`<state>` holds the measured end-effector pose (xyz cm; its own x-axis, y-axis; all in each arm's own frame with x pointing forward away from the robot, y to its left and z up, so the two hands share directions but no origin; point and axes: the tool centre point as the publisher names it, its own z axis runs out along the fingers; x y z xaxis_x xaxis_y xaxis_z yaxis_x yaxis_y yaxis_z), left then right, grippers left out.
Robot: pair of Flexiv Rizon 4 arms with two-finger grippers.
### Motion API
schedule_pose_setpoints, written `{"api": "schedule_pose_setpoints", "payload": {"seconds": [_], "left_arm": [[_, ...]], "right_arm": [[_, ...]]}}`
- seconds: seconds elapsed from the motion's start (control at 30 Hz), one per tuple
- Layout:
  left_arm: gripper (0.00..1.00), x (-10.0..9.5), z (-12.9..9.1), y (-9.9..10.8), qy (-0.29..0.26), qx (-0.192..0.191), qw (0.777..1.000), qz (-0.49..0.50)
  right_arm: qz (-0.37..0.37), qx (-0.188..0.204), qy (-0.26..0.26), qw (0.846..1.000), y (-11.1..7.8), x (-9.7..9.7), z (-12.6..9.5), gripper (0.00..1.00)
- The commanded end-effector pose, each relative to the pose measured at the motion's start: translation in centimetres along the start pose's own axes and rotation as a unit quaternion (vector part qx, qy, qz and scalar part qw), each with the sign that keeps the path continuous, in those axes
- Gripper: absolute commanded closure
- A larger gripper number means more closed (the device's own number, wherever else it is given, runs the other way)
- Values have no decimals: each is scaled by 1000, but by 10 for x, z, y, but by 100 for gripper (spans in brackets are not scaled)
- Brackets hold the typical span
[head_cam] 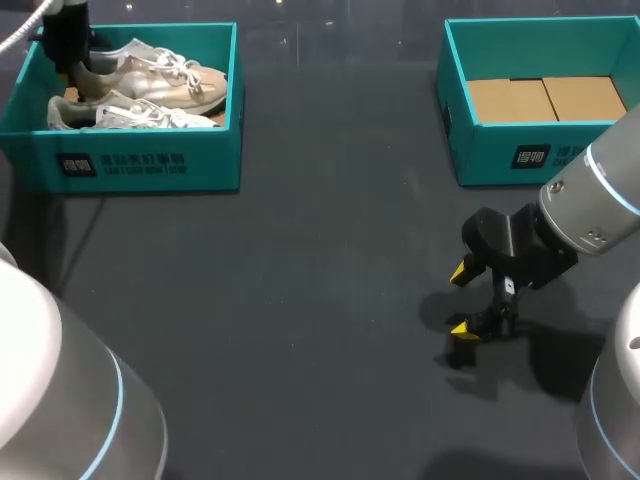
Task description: Take the shoe out of the shoebox, open the shoe tongue, remove and reinsert the insole, then place the shoe into the shoebox
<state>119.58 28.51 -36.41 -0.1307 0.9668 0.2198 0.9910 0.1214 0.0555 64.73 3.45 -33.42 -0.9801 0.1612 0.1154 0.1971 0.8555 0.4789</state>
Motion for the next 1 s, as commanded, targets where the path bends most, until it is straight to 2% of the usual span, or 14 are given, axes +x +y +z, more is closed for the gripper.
{"api": "schedule_pose_setpoints", "payload": {"seconds": [0.03,0.2,0.4,0.5,0.53,0.57,0.6,0.63,1.0], "left_arm": [[76,-4,6,8,2,9,1000,3],[72,-4,11,6,1,16,1000,7],[56,-1,6,3,-12,16,1000,12],[41,-1,3,3,-16,13,1000,10],[31,0,0,2,-17,13,1000,10],[15,0,-2,1,-19,12,1000,10],[5,0,-4,1,-22,10,1000,10],[0,1,-6,0,-25,9,1000,10],[0,8,-63,-17,-66,-26,997,5]], "right_arm": [[0,0,-2,1000,0,1,1,0],[0,0,-2,1000,0,1,1,0],[0,0,-2,1000,0,1,1,0],[0,0,-2,1000,0,1,1,0],[0,0,-2,1000,0,1,1,0],[0,0,-2,1000,0,1,1,0],[0,0,-2,1000,0,1,1,0],[0,0,-2,1000,0,1,1,0],[0,0,-2,1000,0,1,1,0]]}}
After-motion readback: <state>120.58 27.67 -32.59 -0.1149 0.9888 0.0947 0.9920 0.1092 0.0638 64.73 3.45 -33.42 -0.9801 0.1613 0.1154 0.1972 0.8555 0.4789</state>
